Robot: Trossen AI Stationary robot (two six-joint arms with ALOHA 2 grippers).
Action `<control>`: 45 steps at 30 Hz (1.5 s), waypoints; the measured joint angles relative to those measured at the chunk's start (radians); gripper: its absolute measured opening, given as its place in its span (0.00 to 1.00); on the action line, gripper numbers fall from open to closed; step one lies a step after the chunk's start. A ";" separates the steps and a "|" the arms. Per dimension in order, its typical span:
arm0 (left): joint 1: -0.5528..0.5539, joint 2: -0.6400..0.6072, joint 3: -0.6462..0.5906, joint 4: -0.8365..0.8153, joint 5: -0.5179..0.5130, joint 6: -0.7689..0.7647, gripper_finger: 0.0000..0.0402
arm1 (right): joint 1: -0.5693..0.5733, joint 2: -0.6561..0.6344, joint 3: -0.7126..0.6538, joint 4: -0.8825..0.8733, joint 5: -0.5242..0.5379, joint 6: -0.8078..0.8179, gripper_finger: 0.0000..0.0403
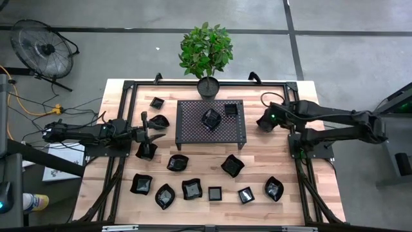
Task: Pick & Place Mini shaped plates
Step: Put the black distorted square plate on the shelf
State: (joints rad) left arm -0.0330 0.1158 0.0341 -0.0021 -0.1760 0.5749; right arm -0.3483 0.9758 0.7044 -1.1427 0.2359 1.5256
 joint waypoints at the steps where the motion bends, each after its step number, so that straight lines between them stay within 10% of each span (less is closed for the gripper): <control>1: 0.000 0.000 0.000 0.000 0.000 0.000 0.35 | -0.017 0.016 0.000 0.005 -0.012 -0.003 0.27; 16: 0.000 0.000 0.000 0.000 0.000 0.000 0.35 | -0.084 0.209 0.000 0.049 -0.228 0.191 0.27; 45: 0.000 0.000 0.000 0.000 0.000 0.000 0.35 | -0.159 0.211 -0.120 0.242 -0.179 0.250 0.26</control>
State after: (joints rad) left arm -0.0330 0.1155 0.0338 -0.0021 -0.1758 0.5748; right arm -0.5073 1.1870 0.5846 -0.9005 0.0564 1.7756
